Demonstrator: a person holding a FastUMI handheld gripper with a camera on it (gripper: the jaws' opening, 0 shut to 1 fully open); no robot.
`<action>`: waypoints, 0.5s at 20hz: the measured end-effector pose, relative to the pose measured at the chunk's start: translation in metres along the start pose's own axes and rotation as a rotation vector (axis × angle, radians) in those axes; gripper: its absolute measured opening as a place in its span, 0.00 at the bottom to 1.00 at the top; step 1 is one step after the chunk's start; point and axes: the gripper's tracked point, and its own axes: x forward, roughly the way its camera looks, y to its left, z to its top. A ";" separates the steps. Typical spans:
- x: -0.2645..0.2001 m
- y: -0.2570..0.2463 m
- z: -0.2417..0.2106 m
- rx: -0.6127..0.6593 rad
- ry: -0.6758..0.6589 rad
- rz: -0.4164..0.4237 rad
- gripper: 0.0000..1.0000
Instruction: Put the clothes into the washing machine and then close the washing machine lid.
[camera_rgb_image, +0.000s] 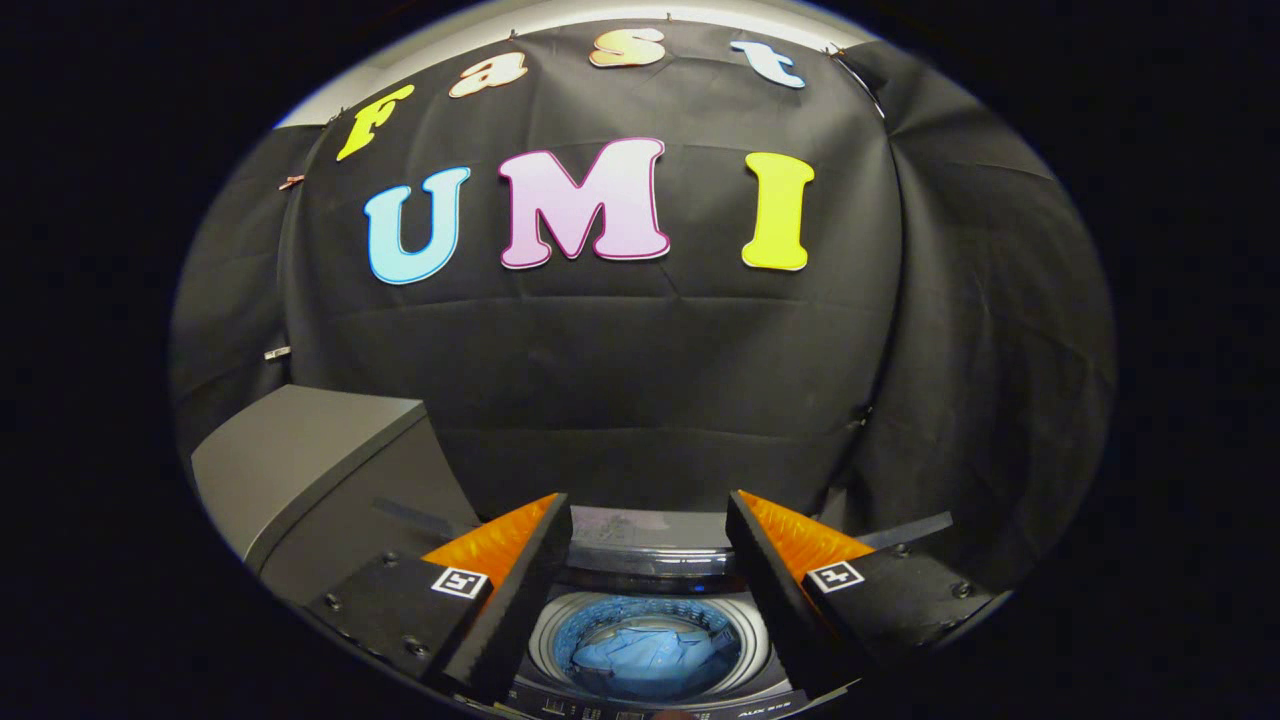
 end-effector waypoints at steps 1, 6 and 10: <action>-0.001 0.002 -0.015 0.012 0.041 0.015 1.00; -0.030 -0.028 -0.134 0.077 0.355 -0.060 0.99; -0.021 -0.012 -0.140 0.033 0.378 -0.042 0.99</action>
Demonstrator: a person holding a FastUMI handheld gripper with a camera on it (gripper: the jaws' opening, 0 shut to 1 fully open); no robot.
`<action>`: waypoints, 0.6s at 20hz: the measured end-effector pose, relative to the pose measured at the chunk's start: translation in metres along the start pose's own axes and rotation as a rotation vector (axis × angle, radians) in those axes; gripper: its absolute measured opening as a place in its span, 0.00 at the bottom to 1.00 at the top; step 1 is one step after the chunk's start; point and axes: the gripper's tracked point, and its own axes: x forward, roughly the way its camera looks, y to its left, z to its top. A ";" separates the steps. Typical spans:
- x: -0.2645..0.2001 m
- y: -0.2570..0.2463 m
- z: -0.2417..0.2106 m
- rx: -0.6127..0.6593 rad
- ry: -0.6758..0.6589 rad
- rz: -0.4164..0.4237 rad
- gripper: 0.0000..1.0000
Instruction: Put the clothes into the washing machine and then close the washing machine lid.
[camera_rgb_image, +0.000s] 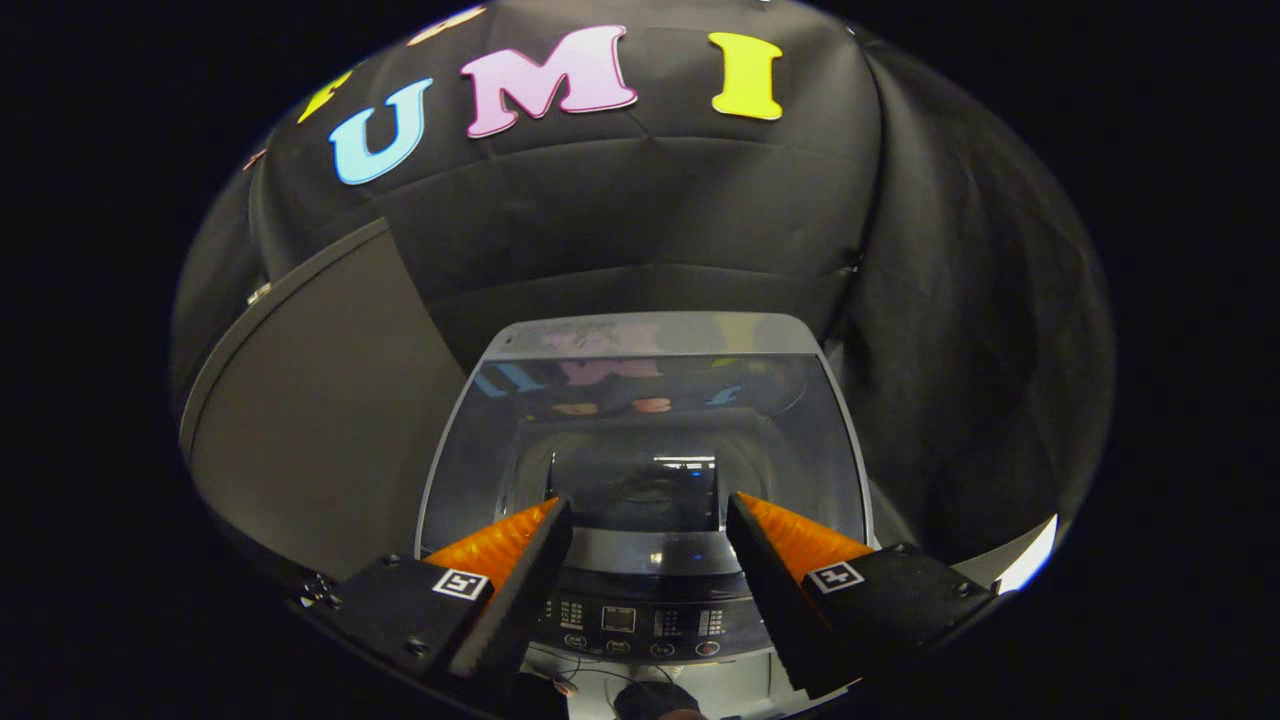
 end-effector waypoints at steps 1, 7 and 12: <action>-0.004 0.002 -0.005 -0.015 -0.004 0.006 0.99; -0.005 0.007 0.020 -0.018 -0.048 0.024 0.99; -0.008 0.005 0.066 0.019 -0.106 0.015 0.99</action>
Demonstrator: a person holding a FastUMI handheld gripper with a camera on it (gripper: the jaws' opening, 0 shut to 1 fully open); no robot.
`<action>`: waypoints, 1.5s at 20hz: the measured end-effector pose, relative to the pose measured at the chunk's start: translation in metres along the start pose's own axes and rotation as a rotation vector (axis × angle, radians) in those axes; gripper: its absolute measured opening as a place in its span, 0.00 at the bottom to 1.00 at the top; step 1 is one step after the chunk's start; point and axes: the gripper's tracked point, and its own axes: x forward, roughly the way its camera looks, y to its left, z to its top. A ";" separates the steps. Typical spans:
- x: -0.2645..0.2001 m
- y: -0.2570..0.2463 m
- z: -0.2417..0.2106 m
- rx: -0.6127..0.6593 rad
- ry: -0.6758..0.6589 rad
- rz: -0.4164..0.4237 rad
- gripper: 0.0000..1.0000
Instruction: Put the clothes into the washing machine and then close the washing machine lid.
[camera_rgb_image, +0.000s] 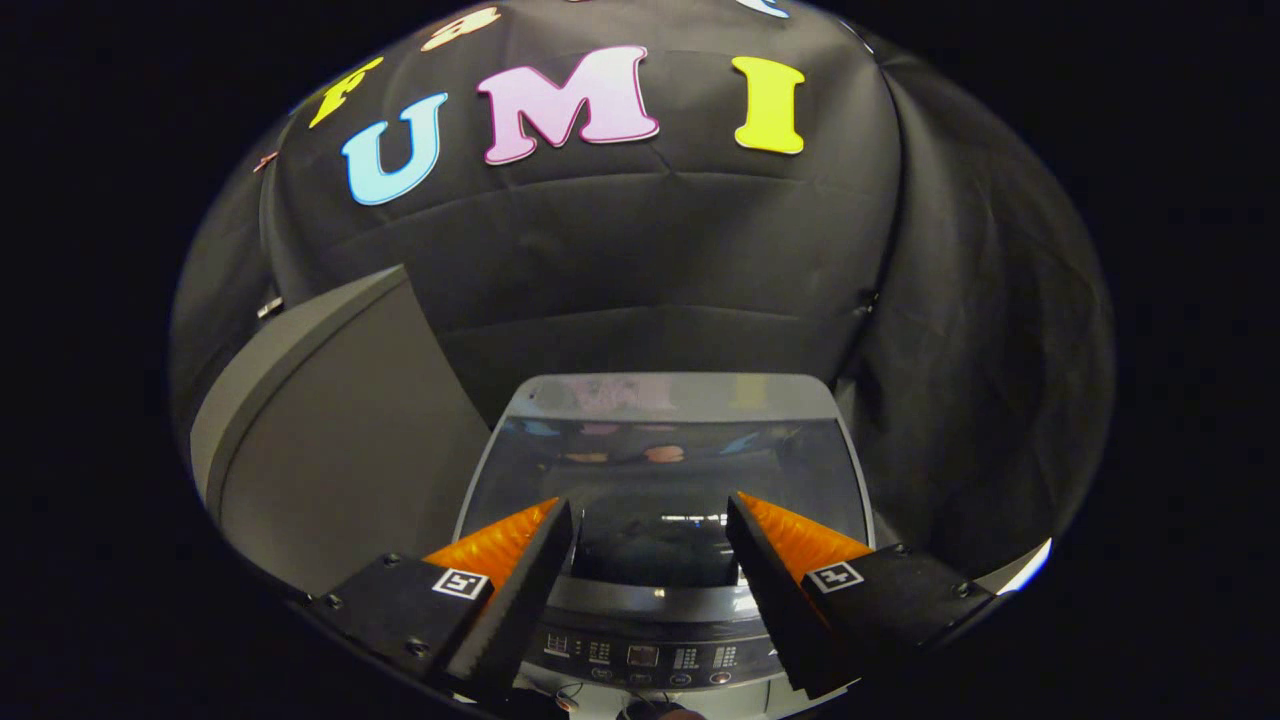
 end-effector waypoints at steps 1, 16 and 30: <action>0.001 0.001 0.011 0.010 -0.015 0.000 0.99; -0.109 0.088 0.169 -0.073 -0.539 -0.024 0.99; -0.168 0.360 0.137 0.016 -0.604 -0.051 0.99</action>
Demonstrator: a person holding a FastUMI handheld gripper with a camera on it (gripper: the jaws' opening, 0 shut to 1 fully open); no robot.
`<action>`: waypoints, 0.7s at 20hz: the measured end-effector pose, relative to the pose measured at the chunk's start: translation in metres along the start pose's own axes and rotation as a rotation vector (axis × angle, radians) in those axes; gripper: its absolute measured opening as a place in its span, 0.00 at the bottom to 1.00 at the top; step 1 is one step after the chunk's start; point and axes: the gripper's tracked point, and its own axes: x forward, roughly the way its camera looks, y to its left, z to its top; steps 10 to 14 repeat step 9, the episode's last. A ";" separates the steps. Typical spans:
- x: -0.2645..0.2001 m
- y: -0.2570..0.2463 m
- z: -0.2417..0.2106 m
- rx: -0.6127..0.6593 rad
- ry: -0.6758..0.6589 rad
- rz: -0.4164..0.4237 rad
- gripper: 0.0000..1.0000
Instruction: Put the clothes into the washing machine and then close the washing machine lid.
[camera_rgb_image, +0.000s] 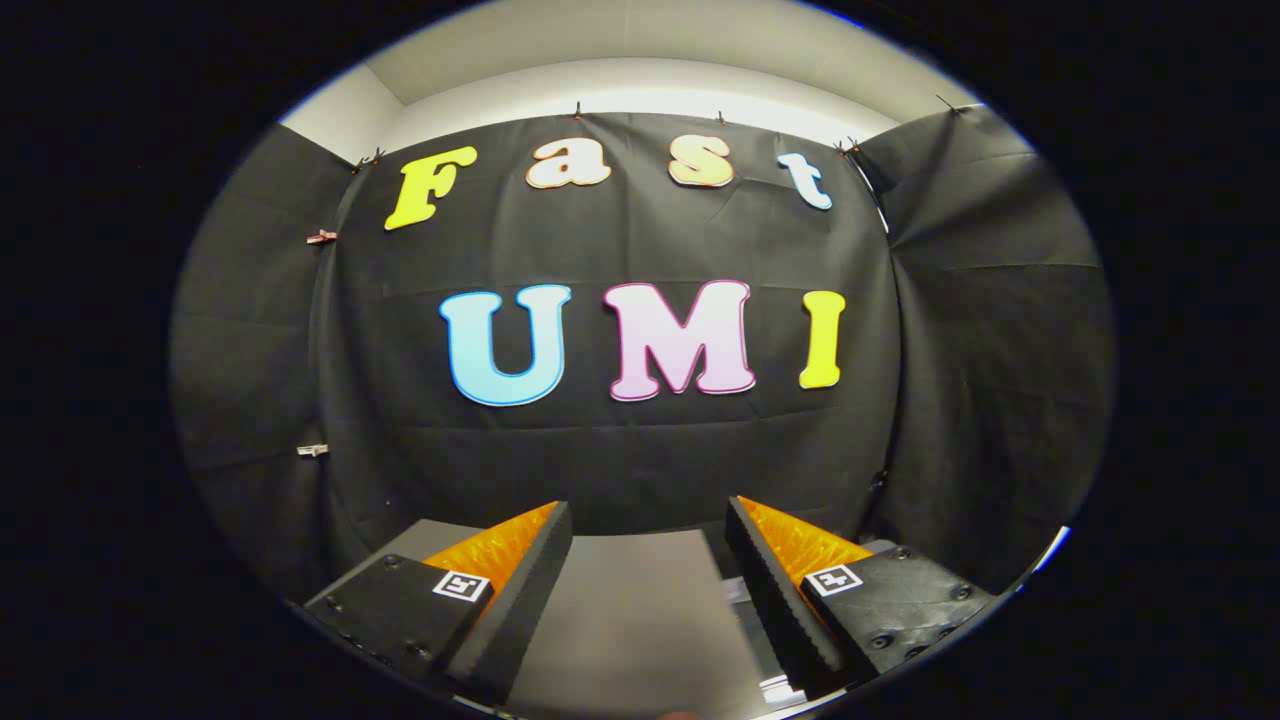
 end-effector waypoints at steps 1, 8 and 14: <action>-0.003 0.019 -0.005 0.003 0.009 0.010 0.99; -0.033 0.079 -0.012 -0.022 0.000 0.015 0.99; -0.038 0.079 -0.013 -0.020 0.003 0.006 0.99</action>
